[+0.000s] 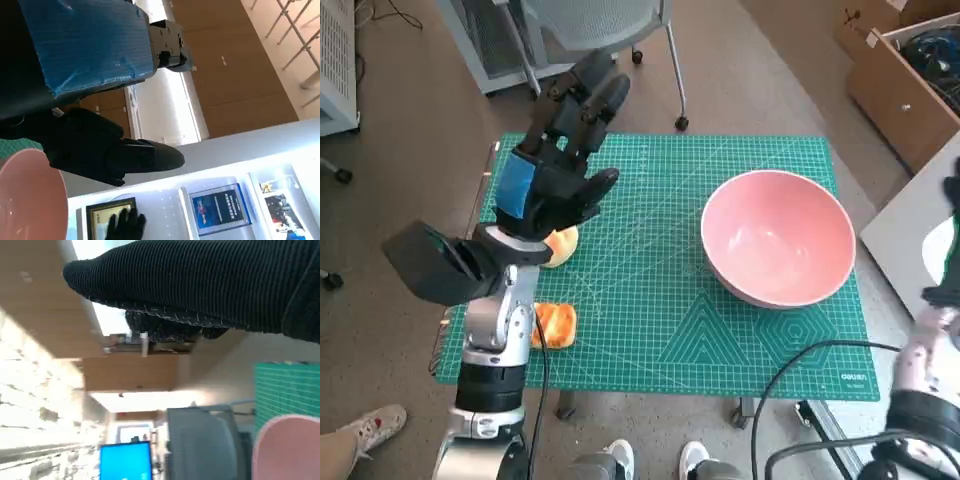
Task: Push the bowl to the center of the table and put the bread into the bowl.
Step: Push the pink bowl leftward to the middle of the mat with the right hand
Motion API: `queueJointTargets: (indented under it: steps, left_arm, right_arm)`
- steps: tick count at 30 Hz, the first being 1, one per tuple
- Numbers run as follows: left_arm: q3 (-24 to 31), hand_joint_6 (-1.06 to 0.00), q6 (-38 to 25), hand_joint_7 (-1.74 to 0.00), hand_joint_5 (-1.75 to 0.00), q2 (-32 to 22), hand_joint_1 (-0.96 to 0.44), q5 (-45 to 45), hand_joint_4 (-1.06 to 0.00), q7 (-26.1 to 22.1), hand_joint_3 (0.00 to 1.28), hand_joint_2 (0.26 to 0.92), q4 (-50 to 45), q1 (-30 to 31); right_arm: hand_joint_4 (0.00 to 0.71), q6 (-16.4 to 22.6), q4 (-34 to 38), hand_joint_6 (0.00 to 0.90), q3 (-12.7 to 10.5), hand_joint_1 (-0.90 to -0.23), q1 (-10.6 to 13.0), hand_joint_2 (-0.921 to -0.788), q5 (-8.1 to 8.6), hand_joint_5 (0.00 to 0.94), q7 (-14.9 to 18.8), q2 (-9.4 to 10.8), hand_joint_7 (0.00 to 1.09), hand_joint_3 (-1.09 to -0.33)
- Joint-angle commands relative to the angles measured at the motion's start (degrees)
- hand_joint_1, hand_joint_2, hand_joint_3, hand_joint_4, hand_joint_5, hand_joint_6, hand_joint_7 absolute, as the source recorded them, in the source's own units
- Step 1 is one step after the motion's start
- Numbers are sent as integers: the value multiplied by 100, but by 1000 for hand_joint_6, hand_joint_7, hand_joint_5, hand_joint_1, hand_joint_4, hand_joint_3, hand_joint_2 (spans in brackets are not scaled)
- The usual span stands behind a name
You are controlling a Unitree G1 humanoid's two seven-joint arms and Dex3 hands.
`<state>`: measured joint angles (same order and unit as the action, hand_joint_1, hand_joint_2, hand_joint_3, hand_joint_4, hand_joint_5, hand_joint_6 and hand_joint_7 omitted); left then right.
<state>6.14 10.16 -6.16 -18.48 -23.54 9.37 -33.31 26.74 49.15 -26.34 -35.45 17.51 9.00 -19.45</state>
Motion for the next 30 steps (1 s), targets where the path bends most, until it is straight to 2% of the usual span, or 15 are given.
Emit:
queueJointTargets:
  steps: [1,5,9,18,30]
  left_arm:
    - [17,1,42,-512,-272,-10,-570,-16,1,3,339,921,-103,97]
    - [34,1,15,-514,-272,-36,-571,-18,1,18,343,921,-159,130]
    - [56,1,-60,-534,-288,-66,-576,-23,1,65,348,920,-260,178]
    - [87,1,-217,-559,-316,-129,-572,0,1,184,351,921,-532,322]
    - [134,1,-467,-569,-314,-225,-549,11,1,349,379,912,-939,518]
  right_arm:
    - [239,-43,604,208,135,-519,-130,-921,-71,0,7,218,259,-704]
    - [242,-97,914,216,210,-533,-278,-921,-56,2,14,338,265,-709]
    - [249,-187,1206,241,293,-527,-443,-921,-37,5,35,547,280,-717]
    - [258,-179,1612,228,572,-517,-771,-921,-170,7,127,926,278,-721]
    - [262,-199,1772,227,808,-527,-1074,-921,-313,7,242,1291,290,-719]
